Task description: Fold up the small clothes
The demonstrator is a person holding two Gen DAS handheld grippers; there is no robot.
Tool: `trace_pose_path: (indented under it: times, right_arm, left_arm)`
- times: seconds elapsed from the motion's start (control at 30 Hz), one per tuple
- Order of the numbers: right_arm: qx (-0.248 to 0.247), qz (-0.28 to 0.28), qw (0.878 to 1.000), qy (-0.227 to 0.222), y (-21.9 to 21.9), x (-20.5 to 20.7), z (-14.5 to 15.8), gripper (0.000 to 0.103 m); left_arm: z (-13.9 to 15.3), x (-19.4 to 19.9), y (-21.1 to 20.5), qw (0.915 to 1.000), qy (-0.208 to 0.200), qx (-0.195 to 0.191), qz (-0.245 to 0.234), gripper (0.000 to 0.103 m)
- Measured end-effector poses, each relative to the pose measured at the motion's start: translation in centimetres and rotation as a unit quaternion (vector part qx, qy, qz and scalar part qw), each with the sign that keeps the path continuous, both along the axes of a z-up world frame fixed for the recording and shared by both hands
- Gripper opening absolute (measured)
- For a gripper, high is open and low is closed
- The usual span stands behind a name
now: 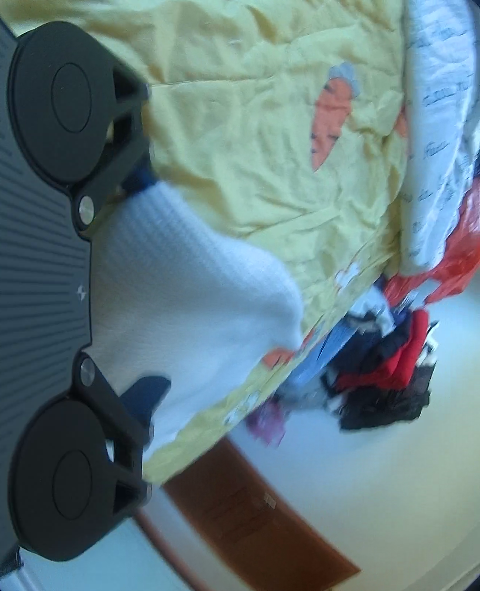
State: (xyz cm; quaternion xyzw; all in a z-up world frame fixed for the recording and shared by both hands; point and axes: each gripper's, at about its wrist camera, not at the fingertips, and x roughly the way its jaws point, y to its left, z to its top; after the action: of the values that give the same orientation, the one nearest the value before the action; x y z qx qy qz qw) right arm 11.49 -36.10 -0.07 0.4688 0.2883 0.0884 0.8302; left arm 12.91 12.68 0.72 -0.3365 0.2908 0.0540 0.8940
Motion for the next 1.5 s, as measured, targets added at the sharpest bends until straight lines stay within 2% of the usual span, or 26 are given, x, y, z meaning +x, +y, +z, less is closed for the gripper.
trace_pose_path:
  times: [0.03,0.07,0.1,0.13,0.3,0.37,0.47,0.53,0.63,0.73,0.83,0.87,0.9,0.97,1.03,1.07,1.1,1.17,1.23,1.27,1.33,1.4,1.43,1.47,1.5]
  right_arm:
    - [0.002,-0.006,1.000,0.000,0.1,0.3,-0.2,0.057]
    - [0.005,-0.005,1.000,-0.002,0.1,0.4,-0.5,0.029]
    - [0.009,-0.004,1.000,-0.007,0.0,0.4,-0.5,0.027]
    - [0.006,-0.003,1.000,-0.011,0.0,0.3,-0.6,0.027]
    - [0.006,0.011,0.999,-0.046,-0.6,-1.8,1.5,0.025]
    - [0.018,0.032,0.997,-0.069,-0.8,-3.8,3.1,0.025]
    - [0.027,0.063,0.994,-0.079,-1.6,-7.7,4.5,0.025]
    - [0.025,0.069,0.995,-0.067,-2.4,-10.4,4.4,0.025]
    - [0.043,0.066,0.997,-0.012,-3.7,-13.1,1.8,0.026]
    - [0.035,0.057,0.996,0.060,-4.7,-13.3,-0.2,0.039]
    - [0.024,0.037,0.998,0.040,-6.7,-13.4,1.3,0.046]
    - [0.015,0.019,0.999,0.028,-7.5,-13.3,2.2,0.051]
    - [-0.005,-0.007,1.000,0.005,-8.2,-13.4,3.3,0.061]
    - [-0.053,-0.030,0.997,-0.037,-8.4,-13.2,5.3,0.069]
    - [-0.081,-0.013,0.995,-0.054,-7.8,-11.2,6.9,0.069]
    - [-0.097,0.010,0.993,-0.063,-7.0,-9.5,7.4,0.071]
    - [-0.114,0.032,0.991,-0.067,-6.4,-7.7,7.7,0.074]
    - [-0.172,0.062,0.982,-0.048,-4.6,-2.8,7.8,0.076]
    - [-0.224,0.091,0.970,-0.031,-2.8,1.4,7.6,0.072]
    - [-0.244,0.104,0.964,-0.027,-2.2,3.0,7.5,0.073]
    - [-0.277,0.130,0.952,-0.002,-0.5,6.3,6.5,0.072]
    - [-0.295,0.152,0.943,0.030,0.6,8.7,5.2,0.062]
    - [-0.300,0.165,0.939,0.042,1.1,9.1,4.5,0.060]
    - [-0.310,0.172,0.934,0.044,1.5,8.9,4.2,0.051]
    - [-0.322,0.173,0.930,0.032,1.7,8.9,4.1,0.038]
  left_arm:
    - [-0.2,0.6,0.0,0.9999,0.014,0.004,0.006,0.041]
    - [-0.4,0.8,0.5,0.9997,0.018,-0.014,0.006,0.036]
    - [-0.3,0.8,1.0,0.9993,0.018,-0.033,0.006,0.031]
    - [-0.2,0.7,1.3,0.9990,0.018,-0.041,0.001,0.030]
    - [2.3,-1.1,1.7,0.9989,-0.010,-0.029,-0.037,0.026]
    - [3.6,-2.6,2.0,0.9976,-0.025,-0.031,-0.056,0.026]
    - [4.4,-6.1,2.9,0.9955,-0.027,-0.041,-0.081,0.026]
    - [3.9,-8.6,3.7,0.9942,-0.017,-0.048,-0.094,0.026]
    - [1.8,-11.3,4.7,0.9928,0.012,-0.061,-0.102,0.026]
    - [-0.1,-11.9,4.9,0.9924,0.037,-0.049,-0.107,0.036]
    - [0.8,-12.2,5.6,0.9940,0.032,-0.036,-0.098,0.043]
    - [1.8,-12.5,5.8,0.9959,0.023,-0.013,-0.086,0.048]
    - [2.6,-13.0,6.0,0.9973,0.009,0.014,-0.071,0.055]
    - [4.6,-14.1,6.2,0.9971,-0.032,0.061,-0.031,0.063]
    - [6.5,-14.4,5.8,0.9922,-0.080,0.094,-0.014,0.072]
    - [7.3,-13.6,5.0,0.9884,-0.094,0.117,-0.024,0.079]
    - [7.8,-12.6,4.1,0.9842,-0.097,0.143,-0.036,0.080]
    - [8.1,-9.2,1.6,0.9687,-0.087,0.224,-0.064,0.080]
    - [7.5,-5.2,-0.5,0.9555,-0.054,0.274,-0.095,0.080]
    - [7.1,-3.2,-1.1,0.9524,-0.028,0.287,-0.098,0.080]
    - [6.3,0.8,-1.9,0.9519,0.028,0.286,-0.107,0.080]
    - [5.5,3.6,-2.1,0.9560,0.053,0.264,-0.116,0.079]
    - [4.9,4.8,-2.4,0.9522,0.065,0.270,-0.127,0.079]
    - [4.2,5.8,-2.8,0.9458,0.082,0.283,-0.137,0.077]
    - [3.3,6.8,-3.2,0.9386,0.101,0.295,-0.148,0.061]
